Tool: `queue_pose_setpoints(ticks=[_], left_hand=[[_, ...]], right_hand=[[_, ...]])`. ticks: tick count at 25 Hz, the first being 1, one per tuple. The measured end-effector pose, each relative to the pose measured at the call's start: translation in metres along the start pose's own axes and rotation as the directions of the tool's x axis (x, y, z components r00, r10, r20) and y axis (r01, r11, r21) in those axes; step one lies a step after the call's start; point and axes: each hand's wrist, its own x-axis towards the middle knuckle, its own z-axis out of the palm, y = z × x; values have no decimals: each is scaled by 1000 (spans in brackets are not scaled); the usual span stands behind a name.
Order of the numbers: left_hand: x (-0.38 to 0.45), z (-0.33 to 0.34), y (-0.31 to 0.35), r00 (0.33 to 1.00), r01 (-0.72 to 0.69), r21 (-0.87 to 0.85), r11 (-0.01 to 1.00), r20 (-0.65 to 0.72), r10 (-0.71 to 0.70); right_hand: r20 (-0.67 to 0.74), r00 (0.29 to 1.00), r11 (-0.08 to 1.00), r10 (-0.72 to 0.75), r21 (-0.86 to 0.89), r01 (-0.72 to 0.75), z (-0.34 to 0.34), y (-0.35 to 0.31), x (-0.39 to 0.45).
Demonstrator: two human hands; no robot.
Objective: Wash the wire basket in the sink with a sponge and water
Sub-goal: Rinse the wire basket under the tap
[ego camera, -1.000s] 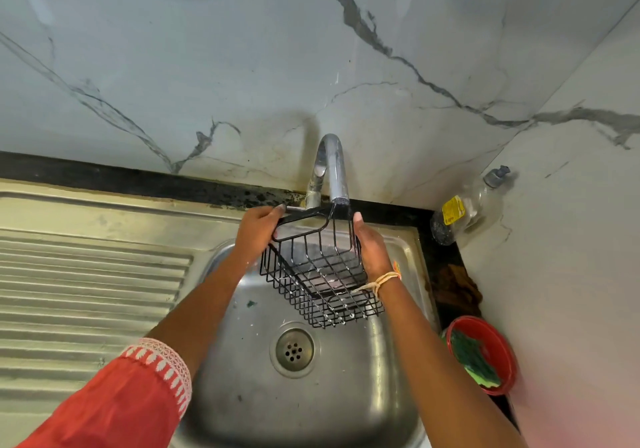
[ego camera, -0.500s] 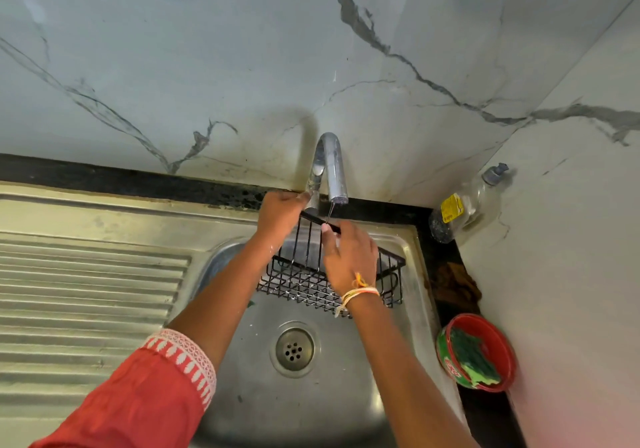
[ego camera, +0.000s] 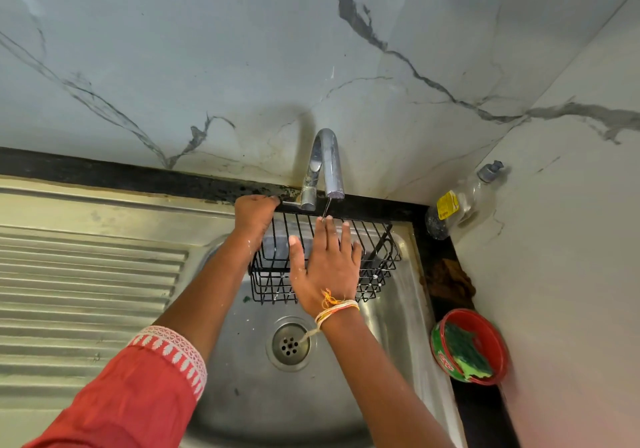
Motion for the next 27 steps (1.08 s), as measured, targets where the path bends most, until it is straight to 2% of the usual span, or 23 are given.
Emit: queue_pose_setpoints(ticks=[3, 6, 8, 10, 13, 15, 17, 19, 20, 21, 22, 24, 25, 26, 27], left_hand=[[1, -7, 2, 1000, 26, -6, 1000, 0, -26], [-1, -5, 1, 1000, -22, 4, 1000, -10, 22], [-5, -1, 0, 1000, 10, 1, 1000, 2, -10], [-6, 0, -1, 997, 70, -55, 996, 16, -69], [-10, 4, 1, 995, 91, -88, 992, 43, -87], [-12, 3, 4, 994, 99, -87, 991, 52, -94], [-10, -3, 6, 992, 115, -100, 988, 58, -109], [-7, -9, 5, 991, 121, -109, 987, 68, -114], [-8, -9, 4, 992, 111, -100, 989, 71, -104], [-10, -6, 4, 992, 98, -79, 992, 81, -92], [-13, -2, 3, 992, 87, -57, 995, 100, -81], [-16, 1, 0, 989, 72, -21, 997, 130, -69], [-15, -2, 0, 988, 86, -16, 996, 128, -83], [-13, -7, -2, 988, 110, -24, 994, 113, -106], [-8, -15, -3, 987, 132, -32, 991, 97, -128]], right_hand=[[-64, 994, 993, -93, -75, 88, -2, 0, -3], [-2, 989, 988, -149, -52, 148, -7, -6, 2], [34, 958, 959, -284, 12, 284, -7, -20, -1], [69, 935, 938, -347, 34, 346, -10, -22, -2], [31, 939, 940, -341, 19, 341, -16, -14, 2], [33, 959, 960, -280, -11, 281, -19, -3, 7], [109, 992, 997, -70, -27, 73, -24, 22, 16], [136, 977, 986, 164, -63, -156, -29, 36, 22], [123, 976, 981, 181, -92, -170, -28, 29, 23], [106, 988, 990, 110, -94, -100, -24, 13, 21], [103, 994, 998, -25, -59, 31, -20, -8, 16], [155, 961, 973, -230, 25, 229, -16, -33, 5], [176, 951, 967, -254, 30, 253, -19, -26, 8], [193, 958, 977, -213, 13, 215, -23, -8, 17], [218, 969, 992, -113, -26, 122, -26, 15, 26]])
